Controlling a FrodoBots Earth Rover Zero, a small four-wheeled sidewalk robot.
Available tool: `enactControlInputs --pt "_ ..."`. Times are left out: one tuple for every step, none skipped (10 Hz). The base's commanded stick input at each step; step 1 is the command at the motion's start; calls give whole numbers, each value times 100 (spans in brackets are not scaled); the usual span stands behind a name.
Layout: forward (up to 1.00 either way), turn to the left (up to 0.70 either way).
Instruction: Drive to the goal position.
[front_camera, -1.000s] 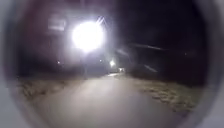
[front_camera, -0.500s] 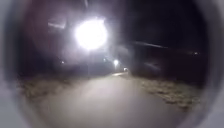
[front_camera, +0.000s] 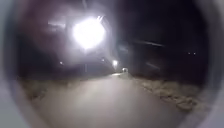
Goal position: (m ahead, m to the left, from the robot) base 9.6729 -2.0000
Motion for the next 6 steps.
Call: enactControlInputs --pt "100 0" --pt "100 0" --pt "100 0" --pt "100 0" --pt "100 1" --pt "100 11"
